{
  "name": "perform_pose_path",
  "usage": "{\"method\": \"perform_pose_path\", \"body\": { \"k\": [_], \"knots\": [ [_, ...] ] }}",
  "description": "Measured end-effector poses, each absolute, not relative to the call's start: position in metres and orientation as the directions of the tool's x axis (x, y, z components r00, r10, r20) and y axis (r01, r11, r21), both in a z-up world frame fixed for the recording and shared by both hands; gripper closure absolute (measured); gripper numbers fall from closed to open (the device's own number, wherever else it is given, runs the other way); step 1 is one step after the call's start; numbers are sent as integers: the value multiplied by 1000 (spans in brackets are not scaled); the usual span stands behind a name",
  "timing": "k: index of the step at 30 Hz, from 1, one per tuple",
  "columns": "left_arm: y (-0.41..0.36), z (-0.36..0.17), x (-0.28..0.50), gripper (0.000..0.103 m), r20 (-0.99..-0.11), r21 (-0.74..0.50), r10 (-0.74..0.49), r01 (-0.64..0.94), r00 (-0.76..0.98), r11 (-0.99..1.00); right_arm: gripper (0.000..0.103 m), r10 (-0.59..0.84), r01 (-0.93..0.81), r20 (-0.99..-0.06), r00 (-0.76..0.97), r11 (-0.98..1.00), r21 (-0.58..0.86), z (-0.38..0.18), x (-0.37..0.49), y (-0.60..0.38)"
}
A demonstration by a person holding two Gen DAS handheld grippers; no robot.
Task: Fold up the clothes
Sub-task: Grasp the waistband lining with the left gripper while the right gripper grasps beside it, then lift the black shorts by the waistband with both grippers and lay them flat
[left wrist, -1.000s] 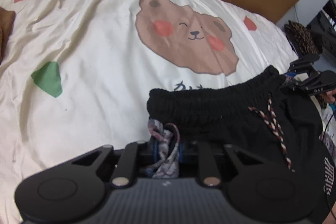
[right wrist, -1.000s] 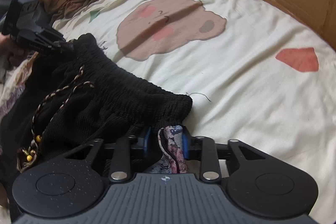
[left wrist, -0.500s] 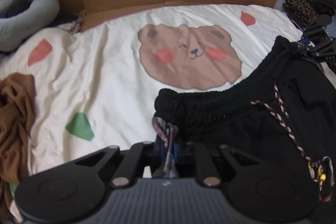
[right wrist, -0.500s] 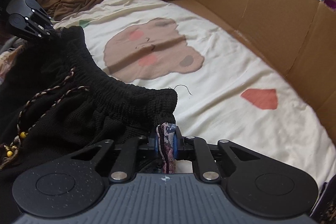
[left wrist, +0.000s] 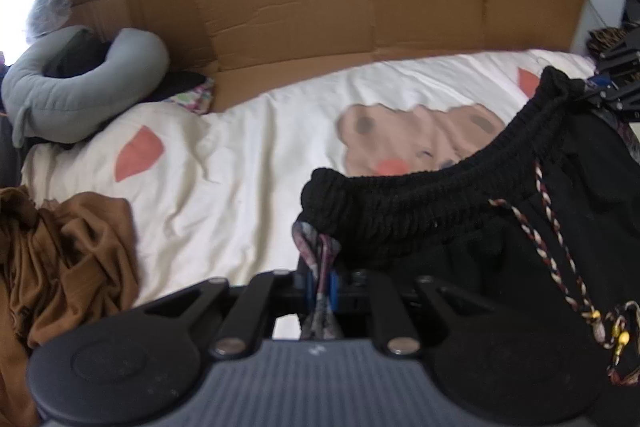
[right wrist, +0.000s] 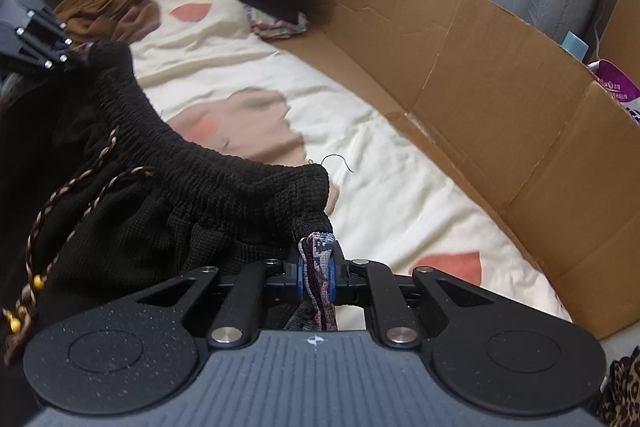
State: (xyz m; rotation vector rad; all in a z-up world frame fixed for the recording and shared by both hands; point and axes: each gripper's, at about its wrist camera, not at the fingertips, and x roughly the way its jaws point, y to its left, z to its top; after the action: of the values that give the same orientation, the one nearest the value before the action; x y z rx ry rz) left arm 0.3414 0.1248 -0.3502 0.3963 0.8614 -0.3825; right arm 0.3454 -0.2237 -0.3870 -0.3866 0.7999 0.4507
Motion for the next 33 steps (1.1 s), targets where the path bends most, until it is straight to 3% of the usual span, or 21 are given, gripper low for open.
{"method": "perform_pose_path", "body": {
  "k": [3, 33],
  "knots": [
    [131, -351, 355, 95, -782, 195, -138, 449, 607, 872, 98, 216, -517, -751, 624, 835, -190, -386, 364, -215],
    [138, -338, 471, 95, -717, 351, 31, 323, 696, 879, 99, 72, -420, -715, 696, 848, -324, -368, 502, -153]
  ]
}}
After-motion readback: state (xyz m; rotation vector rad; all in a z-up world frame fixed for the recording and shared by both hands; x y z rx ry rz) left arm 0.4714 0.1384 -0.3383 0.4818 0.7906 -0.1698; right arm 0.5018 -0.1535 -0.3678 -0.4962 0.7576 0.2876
